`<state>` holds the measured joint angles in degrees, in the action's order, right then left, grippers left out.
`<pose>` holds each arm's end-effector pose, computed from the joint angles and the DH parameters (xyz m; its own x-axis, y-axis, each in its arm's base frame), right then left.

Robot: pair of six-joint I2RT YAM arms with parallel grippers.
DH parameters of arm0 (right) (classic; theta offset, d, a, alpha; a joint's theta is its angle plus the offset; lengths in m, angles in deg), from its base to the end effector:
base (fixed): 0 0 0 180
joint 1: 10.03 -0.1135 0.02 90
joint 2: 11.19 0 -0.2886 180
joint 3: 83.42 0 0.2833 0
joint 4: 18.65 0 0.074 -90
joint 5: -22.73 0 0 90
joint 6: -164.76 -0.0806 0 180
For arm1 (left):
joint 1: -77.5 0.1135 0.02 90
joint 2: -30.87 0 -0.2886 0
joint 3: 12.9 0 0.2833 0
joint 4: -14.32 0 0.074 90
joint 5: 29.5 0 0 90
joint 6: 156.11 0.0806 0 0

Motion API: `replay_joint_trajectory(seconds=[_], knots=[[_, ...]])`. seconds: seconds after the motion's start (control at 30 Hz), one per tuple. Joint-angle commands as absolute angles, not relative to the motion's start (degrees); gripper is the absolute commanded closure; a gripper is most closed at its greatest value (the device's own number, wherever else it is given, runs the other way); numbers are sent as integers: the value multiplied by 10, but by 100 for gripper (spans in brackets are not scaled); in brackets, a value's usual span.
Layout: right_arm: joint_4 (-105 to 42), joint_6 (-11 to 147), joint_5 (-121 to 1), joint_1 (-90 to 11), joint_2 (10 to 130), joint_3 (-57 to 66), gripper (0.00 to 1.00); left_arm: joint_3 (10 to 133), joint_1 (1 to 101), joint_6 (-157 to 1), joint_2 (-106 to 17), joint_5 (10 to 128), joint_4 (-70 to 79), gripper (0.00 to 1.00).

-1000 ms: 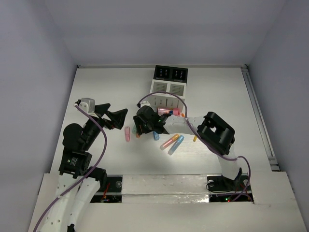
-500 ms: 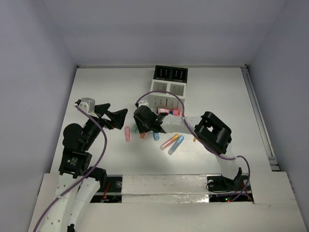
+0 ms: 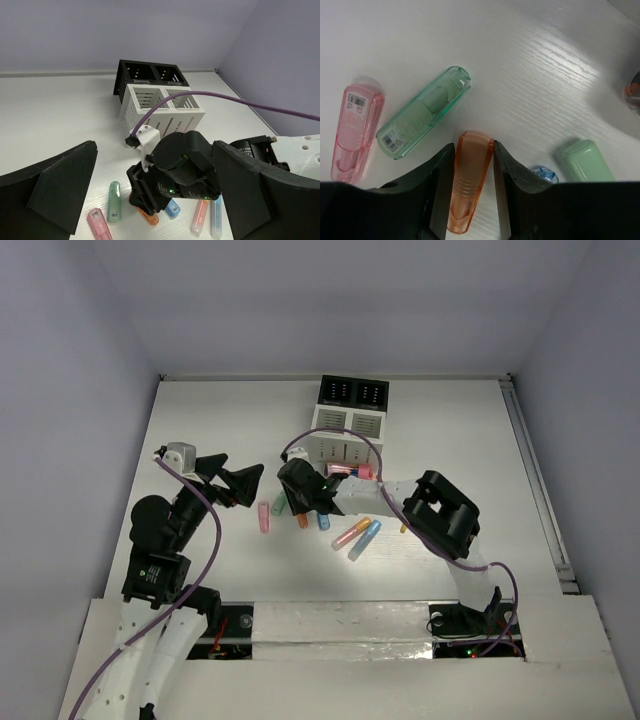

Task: Sort the stationery into containers
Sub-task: Pick up the pen from the center of the board.

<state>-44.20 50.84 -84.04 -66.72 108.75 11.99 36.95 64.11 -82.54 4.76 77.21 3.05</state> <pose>0.3043 0.4208 0.1300 -0.6682 -0.3100 -0.6763 -0.4677 0.8820 0.0579 0.1579 -0.0614 0.3872 0.0615 -0.2931 -0.9541 0.5341 0.8172 -0.2166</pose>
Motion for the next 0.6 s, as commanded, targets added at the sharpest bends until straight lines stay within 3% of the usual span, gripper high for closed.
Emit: replay_joint_trajectory(seconds=[0.0, 0.13, 0.57], knots=[[-461, 498, -838, -672, 1095, 116, 62, 393, 644, -827, 52, 769, 48, 1], [-437, 483, -838, -672, 1079, 106, 74, 392, 644, -827, 52, 770, 49, 1], [-337, 523, -853, -644, 915, 103, 76, 393, 644, -829, 54, 774, 50, 1]])
